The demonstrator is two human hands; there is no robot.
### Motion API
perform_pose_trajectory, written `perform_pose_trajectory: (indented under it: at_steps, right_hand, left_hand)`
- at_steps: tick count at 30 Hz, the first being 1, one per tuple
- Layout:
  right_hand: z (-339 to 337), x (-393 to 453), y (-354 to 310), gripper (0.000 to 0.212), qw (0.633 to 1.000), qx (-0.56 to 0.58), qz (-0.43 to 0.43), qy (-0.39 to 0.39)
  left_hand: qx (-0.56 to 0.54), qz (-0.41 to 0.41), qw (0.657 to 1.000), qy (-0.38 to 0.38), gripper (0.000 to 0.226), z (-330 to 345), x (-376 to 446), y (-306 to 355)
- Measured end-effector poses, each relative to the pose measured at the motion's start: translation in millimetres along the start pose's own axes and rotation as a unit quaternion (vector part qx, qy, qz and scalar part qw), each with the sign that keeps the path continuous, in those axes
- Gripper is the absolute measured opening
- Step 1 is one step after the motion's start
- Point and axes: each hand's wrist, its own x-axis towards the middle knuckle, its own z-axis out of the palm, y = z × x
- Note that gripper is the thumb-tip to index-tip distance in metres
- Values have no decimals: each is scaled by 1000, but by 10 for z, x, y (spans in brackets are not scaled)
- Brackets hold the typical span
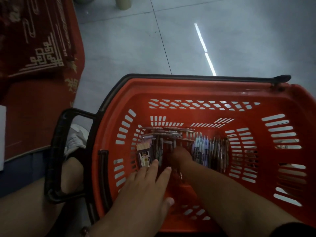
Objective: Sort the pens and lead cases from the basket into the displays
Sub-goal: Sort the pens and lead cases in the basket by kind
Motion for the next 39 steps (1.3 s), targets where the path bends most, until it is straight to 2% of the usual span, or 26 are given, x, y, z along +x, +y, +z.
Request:
perform_pose_trajectory:
  at_steps: [4, 7, 9, 10, 11, 13, 15, 17, 19, 25, 27, 28, 31, 34, 35, 37, 39]
  right_hand:
    - [-313, -389, -165, 27, 987, 74, 27, -139]
    - [-608, -919, -202, 25, 967, 151, 10, -203]
    - [-828, -1312, -168, 25, 952, 203, -17, -228]
    - [-928, -1497, -150, 22, 943, 227, -32, -242]
    - [-1026, -1681, -137, 20, 934, 243, -51, -256]
    - [-1186, -1986, -89, 28, 902, 296, -92, -299]
    - [-1294, -2312, -52, 27, 862, 349, -95, -356]
    - [-1343, -2553, -9, 25, 828, 382, -103, -397]
    - [-1358, -2744, 57, 18, 819, 404, -120, -390]
    - [-1282, -2957, 191, 19, 768, 514, -96, -369]
    - [-1249, -3010, 217, 27, 758, 538, -95, -356]
    - [-1227, -3026, 225, 30, 764, 537, -97, -344]
    - [-1162, -3106, 235, 17, 805, 502, -96, -301]
    - [-1113, -3153, 262, 23, 832, 464, -102, -287]
    - [-1108, -3163, 280, 26, 836, 459, -103, -283]
    - [-1109, -3147, 308, 29, 830, 478, -100, -270]
    - [-1141, -3086, 323, 31, 809, 530, -87, -237]
  left_hand:
    - [-4, 6, 1000, 26, 69, -21, -42, -24]
    - [-25, 9, 996, 86, 62, -73, -52, -43]
    - [-83, 9, 990, 111, 56, -95, -53, -38]
    - [-147, 3, 984, 103, 53, -122, -60, -16]
    - [-227, 0, 970, 93, 49, -143, -63, 12]
    - [-377, -9, 924, 65, 47, -170, -62, 81]
    - [-504, -5, 862, 44, 54, -209, -72, 168]
    - [-610, 16, 792, 15, 45, -262, -140, 283]
    - [-646, 49, 761, 11, 33, -326, -213, 388]
    - [-582, 66, 806, 90, 29, -413, -293, 539]
    - [-584, 58, 801, 120, 33, -421, -290, 537]
    - [-596, 54, 789, 138, 34, -429, -280, 522]
    - [-627, 25, 749, 212, 30, -468, -194, 410]
    - [-707, 2, 661, 250, 21, -525, -81, 270]
    - [-715, -14, 647, 264, 20, -554, -55, 211]
    - [-686, -41, 667, 289, 21, -602, -41, 124]
    - [-628, -38, 721, 289, 25, -594, -86, 136]
